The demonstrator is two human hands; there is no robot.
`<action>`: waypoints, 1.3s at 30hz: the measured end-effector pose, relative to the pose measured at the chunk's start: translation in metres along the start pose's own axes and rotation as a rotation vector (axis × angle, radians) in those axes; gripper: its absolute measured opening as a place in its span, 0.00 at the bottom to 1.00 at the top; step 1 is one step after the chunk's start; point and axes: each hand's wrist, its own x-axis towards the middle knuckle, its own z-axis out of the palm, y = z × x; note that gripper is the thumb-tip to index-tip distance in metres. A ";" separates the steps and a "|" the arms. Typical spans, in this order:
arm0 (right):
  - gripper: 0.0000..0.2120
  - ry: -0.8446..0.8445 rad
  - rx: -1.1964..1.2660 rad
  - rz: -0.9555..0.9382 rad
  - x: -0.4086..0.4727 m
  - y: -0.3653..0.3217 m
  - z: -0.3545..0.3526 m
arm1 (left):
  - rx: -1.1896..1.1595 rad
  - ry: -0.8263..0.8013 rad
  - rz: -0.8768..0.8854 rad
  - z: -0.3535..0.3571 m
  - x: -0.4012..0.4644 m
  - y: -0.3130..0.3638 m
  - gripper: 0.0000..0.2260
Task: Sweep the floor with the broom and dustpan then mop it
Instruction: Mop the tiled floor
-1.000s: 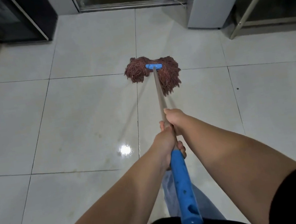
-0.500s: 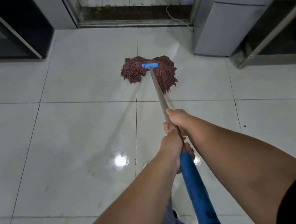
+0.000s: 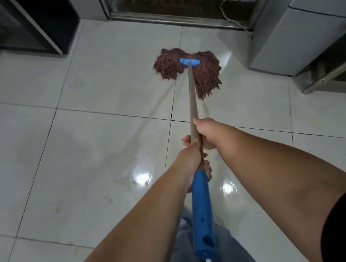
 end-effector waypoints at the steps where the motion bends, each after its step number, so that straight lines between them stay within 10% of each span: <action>1: 0.14 -0.013 -0.035 -0.020 0.000 0.005 0.003 | 0.008 0.008 0.010 -0.005 -0.002 -0.005 0.21; 9: 0.18 -0.275 -0.298 0.023 -0.020 0.075 0.038 | 0.030 0.064 -0.011 -0.088 -0.056 -0.075 0.20; 20: 0.15 -0.131 -0.362 0.144 -0.059 0.251 0.128 | 0.040 0.076 -0.088 -0.174 -0.141 -0.267 0.21; 39: 0.18 -0.099 -0.601 0.265 -0.241 0.788 0.271 | -0.144 0.173 -0.237 -0.368 -0.352 -0.790 0.20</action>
